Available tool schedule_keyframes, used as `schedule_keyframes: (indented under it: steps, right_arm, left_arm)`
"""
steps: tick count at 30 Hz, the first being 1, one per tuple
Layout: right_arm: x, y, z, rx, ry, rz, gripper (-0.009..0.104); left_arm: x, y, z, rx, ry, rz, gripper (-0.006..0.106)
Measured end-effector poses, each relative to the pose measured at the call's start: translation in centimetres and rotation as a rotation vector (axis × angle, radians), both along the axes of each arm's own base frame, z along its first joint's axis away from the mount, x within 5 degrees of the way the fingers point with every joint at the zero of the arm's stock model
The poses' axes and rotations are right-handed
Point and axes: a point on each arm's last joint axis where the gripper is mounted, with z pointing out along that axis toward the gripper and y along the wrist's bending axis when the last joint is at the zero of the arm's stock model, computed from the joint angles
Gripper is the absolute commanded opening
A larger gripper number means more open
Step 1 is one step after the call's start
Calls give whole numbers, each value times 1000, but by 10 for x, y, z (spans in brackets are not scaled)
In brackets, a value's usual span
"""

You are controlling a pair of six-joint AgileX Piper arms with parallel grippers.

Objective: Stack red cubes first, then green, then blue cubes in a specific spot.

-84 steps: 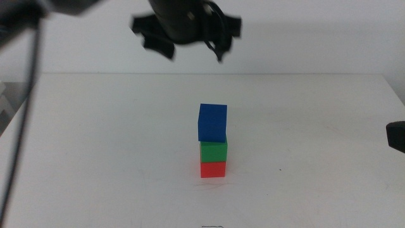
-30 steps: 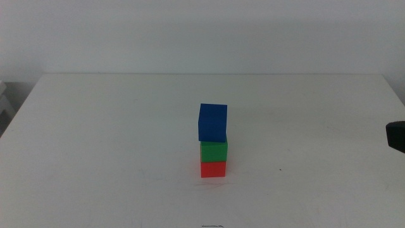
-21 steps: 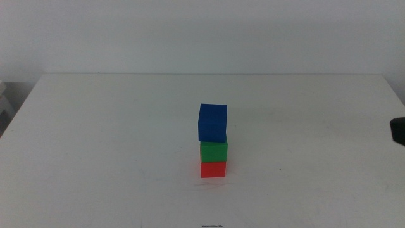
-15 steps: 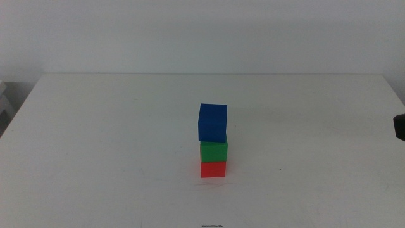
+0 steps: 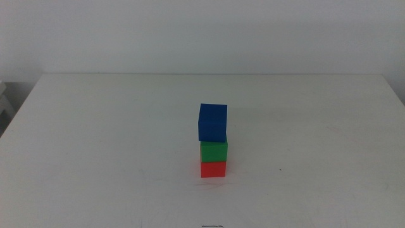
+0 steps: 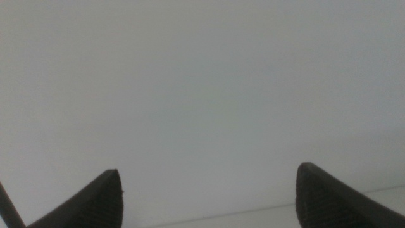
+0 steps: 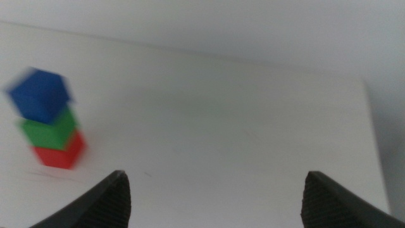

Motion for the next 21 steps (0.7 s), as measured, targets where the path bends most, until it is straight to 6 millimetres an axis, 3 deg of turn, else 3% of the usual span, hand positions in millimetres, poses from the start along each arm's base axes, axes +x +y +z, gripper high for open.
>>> schedule_keyframes:
  steps: [4,10,18,21]
  right_arm:
    - [-18,-12,-32,4,11,-112,94]
    - [-52,-18,-56,11,-85,-179,94]
    - [-60,-18,-82,16,-121,-180,94]
    - [-56,-19,-82,21,-241,-183,94]
  left_arm:
    - [-9,0,-48,0,-38,-7,94]
    - [-33,1,-115,-18,-78,-16,94]
    - [-55,1,-159,-104,-82,-29,94]
    - [-62,2,-169,-117,-105,-13,94]
